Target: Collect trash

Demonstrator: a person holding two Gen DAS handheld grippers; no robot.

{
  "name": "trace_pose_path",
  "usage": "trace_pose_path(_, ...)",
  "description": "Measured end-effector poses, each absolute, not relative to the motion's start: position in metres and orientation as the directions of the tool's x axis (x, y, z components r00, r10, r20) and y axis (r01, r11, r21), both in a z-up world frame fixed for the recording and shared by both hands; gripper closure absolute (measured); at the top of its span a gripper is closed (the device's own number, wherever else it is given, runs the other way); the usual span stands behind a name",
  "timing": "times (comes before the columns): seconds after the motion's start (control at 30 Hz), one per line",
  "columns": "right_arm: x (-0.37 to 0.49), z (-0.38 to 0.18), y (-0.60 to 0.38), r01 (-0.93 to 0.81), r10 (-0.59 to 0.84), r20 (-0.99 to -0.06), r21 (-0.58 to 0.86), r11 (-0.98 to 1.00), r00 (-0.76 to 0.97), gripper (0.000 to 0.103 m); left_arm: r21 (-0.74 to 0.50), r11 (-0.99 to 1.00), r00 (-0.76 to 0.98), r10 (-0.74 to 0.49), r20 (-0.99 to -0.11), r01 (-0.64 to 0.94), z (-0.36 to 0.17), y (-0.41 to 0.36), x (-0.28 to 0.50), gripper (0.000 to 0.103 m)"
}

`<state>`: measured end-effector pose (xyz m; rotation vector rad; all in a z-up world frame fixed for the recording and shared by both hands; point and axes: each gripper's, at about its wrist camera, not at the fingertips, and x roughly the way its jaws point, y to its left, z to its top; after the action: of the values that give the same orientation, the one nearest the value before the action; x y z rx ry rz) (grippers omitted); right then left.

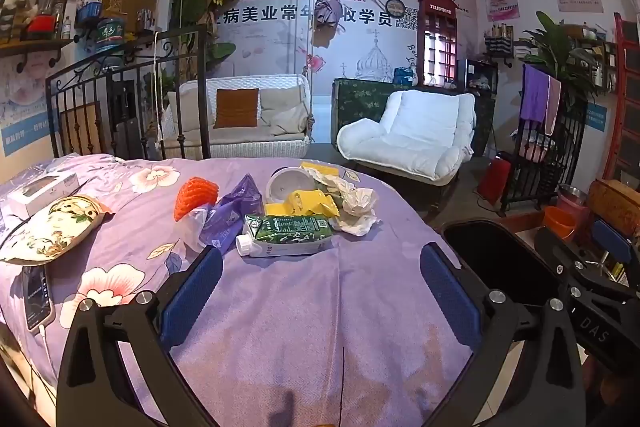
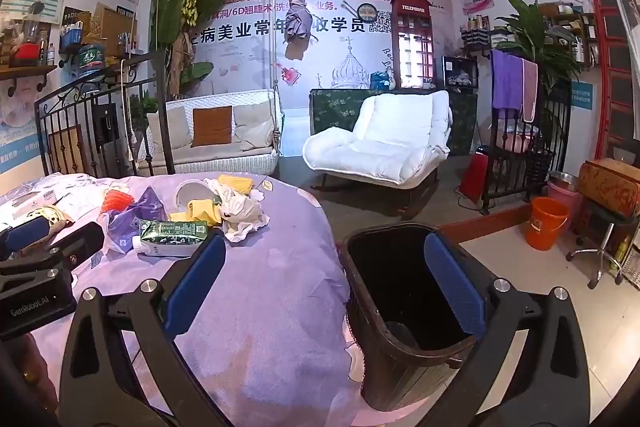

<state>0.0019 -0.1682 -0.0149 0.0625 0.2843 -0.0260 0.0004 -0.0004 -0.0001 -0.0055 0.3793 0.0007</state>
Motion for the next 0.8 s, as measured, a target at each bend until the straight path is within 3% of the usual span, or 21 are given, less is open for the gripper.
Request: trace_pose_path(0.8, 0.003, -0.018, -0.157, 0.035, -0.014, -0.293, 0.064, 0.997, 0.956, 0.004, -0.024, 1.0, 0.926, -0.017, -0.377, 0.008, -0.003, -0.004, 0.003, 0.005)
